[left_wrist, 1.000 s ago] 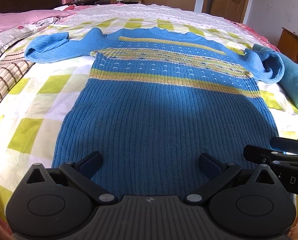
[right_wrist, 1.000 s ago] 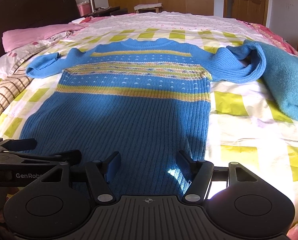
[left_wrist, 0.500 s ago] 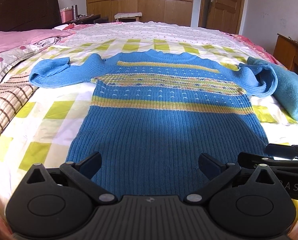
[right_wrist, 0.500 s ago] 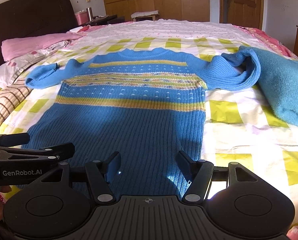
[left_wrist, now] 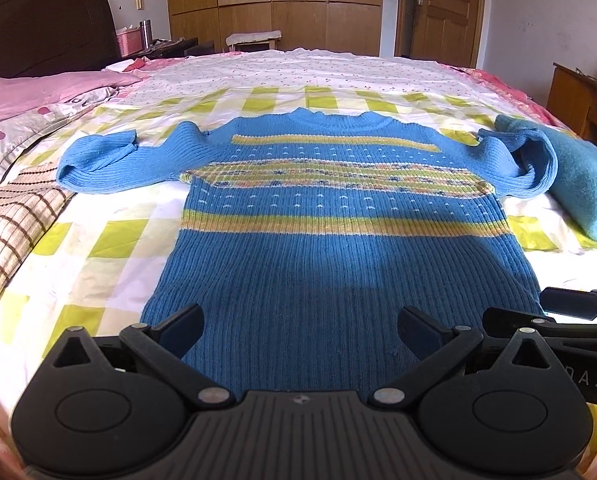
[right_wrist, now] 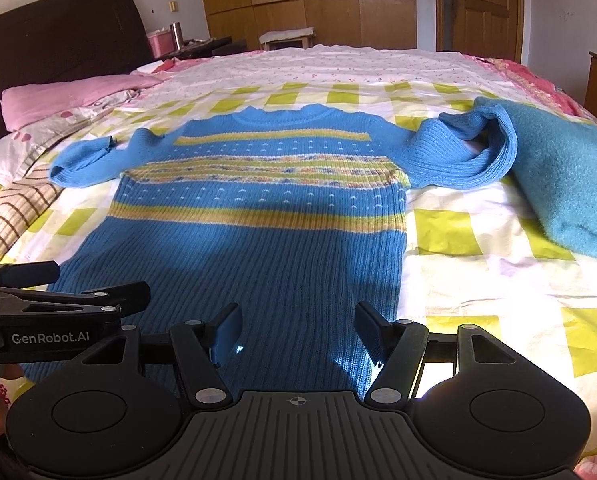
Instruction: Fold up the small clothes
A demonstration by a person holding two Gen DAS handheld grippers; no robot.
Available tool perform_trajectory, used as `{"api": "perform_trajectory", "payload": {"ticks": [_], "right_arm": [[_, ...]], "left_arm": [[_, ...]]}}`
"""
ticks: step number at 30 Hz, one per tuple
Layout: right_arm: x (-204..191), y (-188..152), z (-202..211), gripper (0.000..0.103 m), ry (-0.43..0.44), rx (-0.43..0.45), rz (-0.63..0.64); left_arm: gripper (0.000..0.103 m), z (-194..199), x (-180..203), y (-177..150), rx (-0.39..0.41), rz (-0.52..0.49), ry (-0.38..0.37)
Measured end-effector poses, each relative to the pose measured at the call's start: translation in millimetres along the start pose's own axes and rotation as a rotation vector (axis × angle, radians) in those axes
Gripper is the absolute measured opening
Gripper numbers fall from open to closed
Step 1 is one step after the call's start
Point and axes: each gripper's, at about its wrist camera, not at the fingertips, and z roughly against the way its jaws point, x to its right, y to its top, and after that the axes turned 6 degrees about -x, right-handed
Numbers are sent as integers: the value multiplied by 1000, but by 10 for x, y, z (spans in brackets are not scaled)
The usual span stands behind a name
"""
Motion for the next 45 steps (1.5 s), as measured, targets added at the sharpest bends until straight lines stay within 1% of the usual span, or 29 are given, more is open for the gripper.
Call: {"api": "perform_trajectory", "payload": {"ticks": [9, 14, 21, 24, 28, 36, 39, 42, 45], "right_arm": [[68, 49, -13, 63, -13, 8, -29], [138, 102, 11, 63, -26, 28, -59], [312, 231, 83, 62, -34, 61, -89], [468, 328, 104, 62, -52, 84, -117], [669, 512, 57, 62, -107, 106, -116], [933, 976, -223, 56, -195, 117, -24], [1011, 1200, -373, 50, -230, 115, 30], [1084, 1452, -554, 47, -267, 111, 101], [1182, 1725, -750, 47, -300, 104, 161]], "left_arm": [[103, -63, 52, 89, -5, -19, -28], [103, -87, 121, 156, -2, -41, -50], [103, -91, 272, 346, 26, -83, -72], [103, -121, 337, 456, 35, -93, -87], [103, -205, 429, 600, 41, -94, -110], [103, -491, 525, 882, 37, -62, -152], [103, -591, 516, 968, 34, -51, -165], [103, -679, 487, 1024, 33, -43, -167], [103, -759, 440, 1060, 29, -31, -172]]}}
